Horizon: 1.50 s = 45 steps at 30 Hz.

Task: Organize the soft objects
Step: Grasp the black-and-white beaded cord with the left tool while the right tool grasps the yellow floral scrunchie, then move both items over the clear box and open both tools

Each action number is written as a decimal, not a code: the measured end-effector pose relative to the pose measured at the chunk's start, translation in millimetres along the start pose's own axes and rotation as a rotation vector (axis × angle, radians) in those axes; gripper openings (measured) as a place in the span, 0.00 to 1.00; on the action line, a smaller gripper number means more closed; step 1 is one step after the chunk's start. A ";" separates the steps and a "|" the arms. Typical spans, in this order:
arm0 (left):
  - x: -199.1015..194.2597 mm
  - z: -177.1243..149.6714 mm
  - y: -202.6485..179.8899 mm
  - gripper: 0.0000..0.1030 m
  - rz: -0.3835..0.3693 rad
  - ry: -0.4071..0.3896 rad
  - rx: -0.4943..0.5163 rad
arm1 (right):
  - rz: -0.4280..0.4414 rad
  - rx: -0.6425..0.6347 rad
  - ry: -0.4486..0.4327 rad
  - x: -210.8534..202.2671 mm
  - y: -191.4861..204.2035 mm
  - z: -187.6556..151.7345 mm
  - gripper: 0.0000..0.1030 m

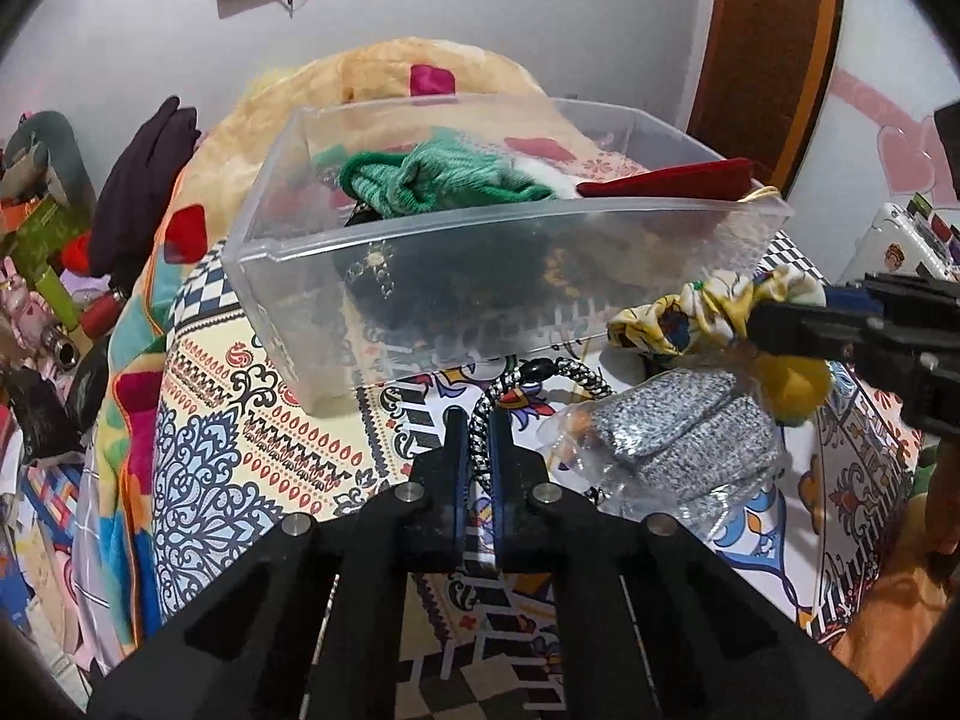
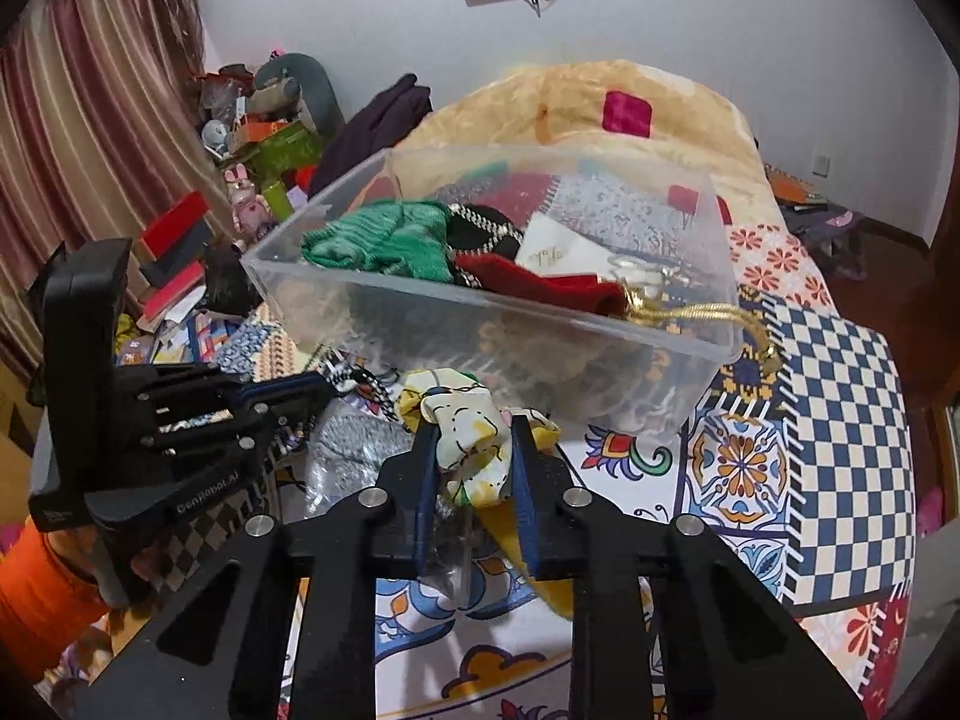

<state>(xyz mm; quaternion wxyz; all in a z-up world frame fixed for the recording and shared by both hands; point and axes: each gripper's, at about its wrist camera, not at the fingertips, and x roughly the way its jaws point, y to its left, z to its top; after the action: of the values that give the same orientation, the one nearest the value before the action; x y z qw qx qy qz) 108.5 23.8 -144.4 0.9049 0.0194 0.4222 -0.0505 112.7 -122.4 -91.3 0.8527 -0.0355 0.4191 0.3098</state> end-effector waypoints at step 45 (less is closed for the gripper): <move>-21.0 99.7 22.6 0.05 -0.072 -0.197 -0.071 | -0.113 -0.056 -0.177 -0.7 -20.9 69.8 0.18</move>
<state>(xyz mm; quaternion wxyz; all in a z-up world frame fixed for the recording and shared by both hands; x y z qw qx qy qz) 173.5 40.0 -64.4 0.9397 -0.0329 0.3332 -0.0698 172.4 -117.2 -49.8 0.9011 -0.0555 0.3308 0.2748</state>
